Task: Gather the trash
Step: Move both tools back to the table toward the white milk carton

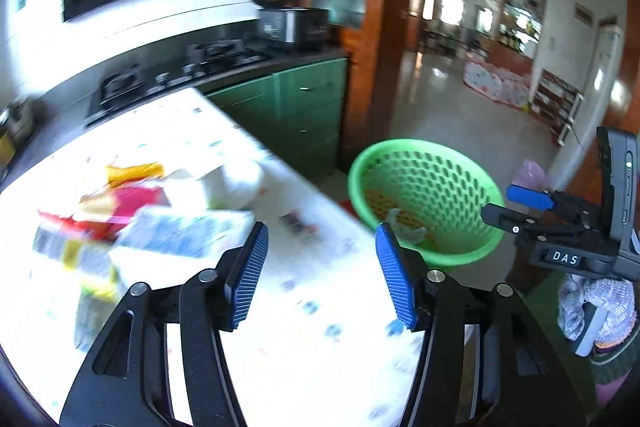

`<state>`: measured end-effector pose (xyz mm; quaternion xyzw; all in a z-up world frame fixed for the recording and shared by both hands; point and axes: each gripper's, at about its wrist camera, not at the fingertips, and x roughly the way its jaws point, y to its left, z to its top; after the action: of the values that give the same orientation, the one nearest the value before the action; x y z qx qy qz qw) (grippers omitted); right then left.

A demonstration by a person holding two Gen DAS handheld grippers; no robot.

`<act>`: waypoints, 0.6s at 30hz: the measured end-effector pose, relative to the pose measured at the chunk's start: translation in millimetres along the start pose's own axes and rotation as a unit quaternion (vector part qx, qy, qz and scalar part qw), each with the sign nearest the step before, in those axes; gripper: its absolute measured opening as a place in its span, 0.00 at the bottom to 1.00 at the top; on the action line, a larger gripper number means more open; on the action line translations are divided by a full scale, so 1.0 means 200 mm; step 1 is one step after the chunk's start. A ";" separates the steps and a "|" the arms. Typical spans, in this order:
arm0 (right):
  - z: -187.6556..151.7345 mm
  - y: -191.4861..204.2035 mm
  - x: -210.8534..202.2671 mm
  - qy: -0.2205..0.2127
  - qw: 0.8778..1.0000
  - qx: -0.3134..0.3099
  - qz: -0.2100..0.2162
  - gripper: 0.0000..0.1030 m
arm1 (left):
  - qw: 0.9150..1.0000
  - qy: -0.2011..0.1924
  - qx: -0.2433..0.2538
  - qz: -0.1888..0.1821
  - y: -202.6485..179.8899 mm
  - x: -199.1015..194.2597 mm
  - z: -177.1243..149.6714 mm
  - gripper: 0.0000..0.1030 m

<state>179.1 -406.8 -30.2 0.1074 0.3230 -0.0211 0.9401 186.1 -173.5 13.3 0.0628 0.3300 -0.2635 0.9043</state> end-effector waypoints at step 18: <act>0.20 0.74 0.33 0.054 0.974 -0.139 0.173 0.86 | 0.990 -0.002 -0.113 0.085 0.64 -0.31 -0.34 0.58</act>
<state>271.5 -268.7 -12.4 0.0314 0.3491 0.1929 0.9165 174.0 -17.5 -8.1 -0.0127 0.3493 -0.1466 0.9254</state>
